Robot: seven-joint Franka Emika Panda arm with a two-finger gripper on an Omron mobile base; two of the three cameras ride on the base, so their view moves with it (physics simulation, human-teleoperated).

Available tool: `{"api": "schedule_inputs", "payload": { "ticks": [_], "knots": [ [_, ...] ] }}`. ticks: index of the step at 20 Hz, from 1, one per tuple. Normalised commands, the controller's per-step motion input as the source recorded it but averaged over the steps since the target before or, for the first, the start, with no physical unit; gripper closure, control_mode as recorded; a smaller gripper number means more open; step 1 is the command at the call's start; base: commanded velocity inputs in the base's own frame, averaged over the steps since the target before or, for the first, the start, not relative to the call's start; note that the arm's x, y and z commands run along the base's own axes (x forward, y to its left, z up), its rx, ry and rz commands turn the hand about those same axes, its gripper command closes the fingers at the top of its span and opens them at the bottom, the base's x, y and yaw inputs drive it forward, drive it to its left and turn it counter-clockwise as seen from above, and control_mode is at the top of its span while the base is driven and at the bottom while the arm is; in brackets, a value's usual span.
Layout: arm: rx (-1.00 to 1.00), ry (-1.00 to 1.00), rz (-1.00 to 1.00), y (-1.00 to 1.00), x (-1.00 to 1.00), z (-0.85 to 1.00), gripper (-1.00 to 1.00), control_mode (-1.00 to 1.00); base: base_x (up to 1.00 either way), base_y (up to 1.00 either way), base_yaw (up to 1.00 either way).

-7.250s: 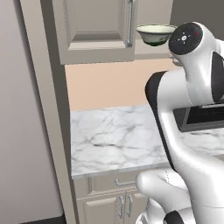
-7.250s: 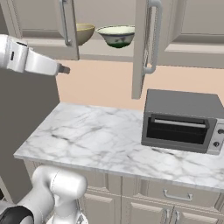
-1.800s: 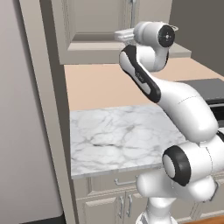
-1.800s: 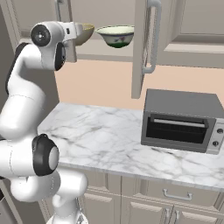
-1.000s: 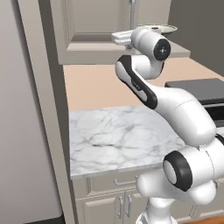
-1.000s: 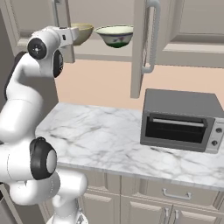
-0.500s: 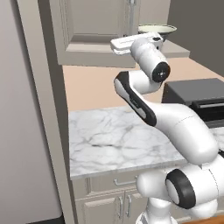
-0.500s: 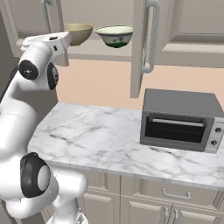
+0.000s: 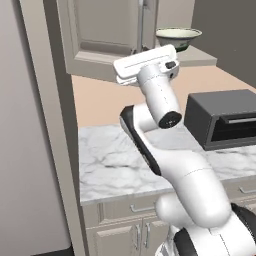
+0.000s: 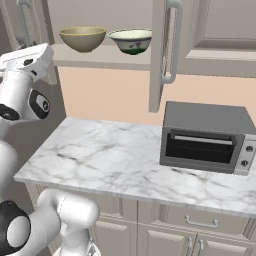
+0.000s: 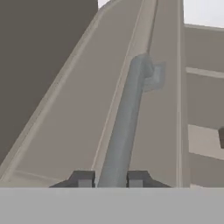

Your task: Move the bowls from the cabinet to the plates on the dining table.

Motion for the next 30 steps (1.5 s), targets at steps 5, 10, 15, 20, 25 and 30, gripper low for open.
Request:
{"api": "schedule_inputs", "payload": {
  "ticks": [5,10,15,20,25,30],
  "knots": [
    [-0.08,-0.23,-0.04,0.94,-1.0,0.01,-1.0,-1.0,0.0,0.0,0.0],
    [-0.03,-0.19,-0.06,0.36,-1.0,0.26,-1.0,-1.0,0.0,0.0,0.0],
    [0.0,-0.16,-0.08,-0.21,-1.0,0.5,-1.0,-1.0,0.0,0.0,0.0],
    [0.09,-0.06,-0.1,-0.35,-0.95,0.22,-1.0,-1.0,0.0,0.0,0.0],
    [0.27,0.0,-0.1,-0.33,-0.78,0.0,-1.0,-1.0,0.0,0.0,0.0],
    [0.3,0.04,-0.09,-0.31,-0.61,-0.06,-1.0,-1.0,0.0,0.0,0.0]
  ]
}}
